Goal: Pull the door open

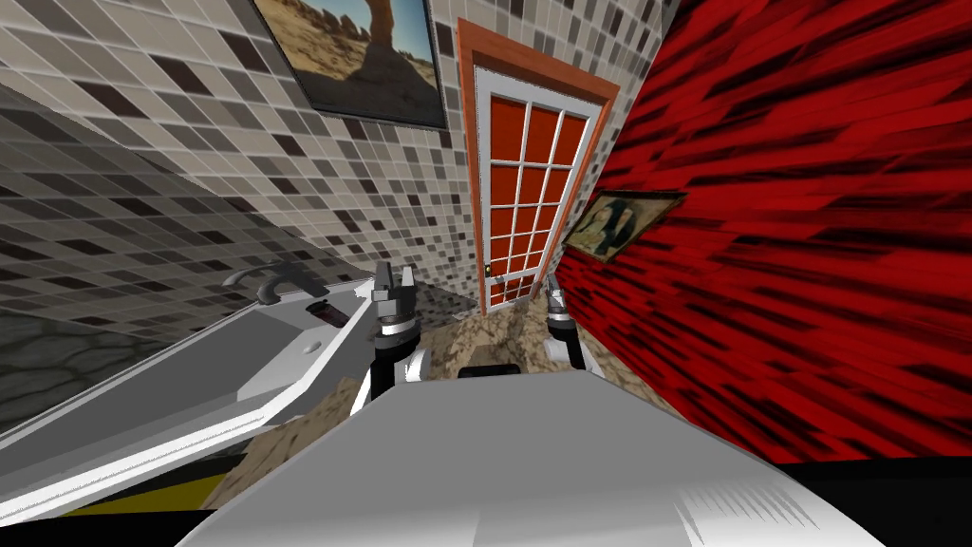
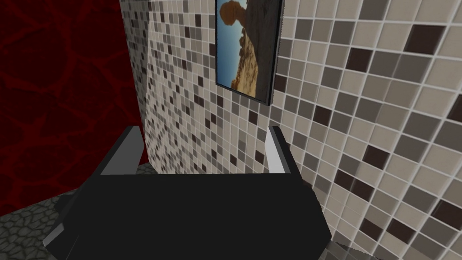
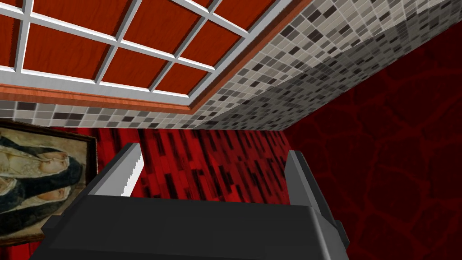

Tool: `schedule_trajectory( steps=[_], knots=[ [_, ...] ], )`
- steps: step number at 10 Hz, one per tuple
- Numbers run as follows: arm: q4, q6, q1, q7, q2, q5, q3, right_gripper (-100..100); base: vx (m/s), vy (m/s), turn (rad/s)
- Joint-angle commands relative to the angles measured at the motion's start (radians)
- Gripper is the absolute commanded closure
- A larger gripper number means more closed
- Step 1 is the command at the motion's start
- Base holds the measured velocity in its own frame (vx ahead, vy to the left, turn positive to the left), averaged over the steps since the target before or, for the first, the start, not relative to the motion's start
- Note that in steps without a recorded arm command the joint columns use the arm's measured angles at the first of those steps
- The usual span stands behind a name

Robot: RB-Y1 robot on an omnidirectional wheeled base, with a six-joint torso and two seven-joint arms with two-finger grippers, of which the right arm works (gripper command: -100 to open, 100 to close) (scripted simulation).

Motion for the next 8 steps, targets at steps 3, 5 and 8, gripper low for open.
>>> schedule_trajectory(
  steps=[3,5,8],
  knots=[
    [0.108,-0.021,-0.029,0.078,-0.018,0.035,-0.001,-100,0.1,0.055,-0.005],
    [0.167,-0.033,-0.047,0.122,-0.027,0.056,-0.002,-100,0.102,0.052,-0.005],
    [0.235,-0.046,-0.065,0.166,-0.035,0.076,-0.002,-100,0.064,0.034,-0.003]
  ],
)
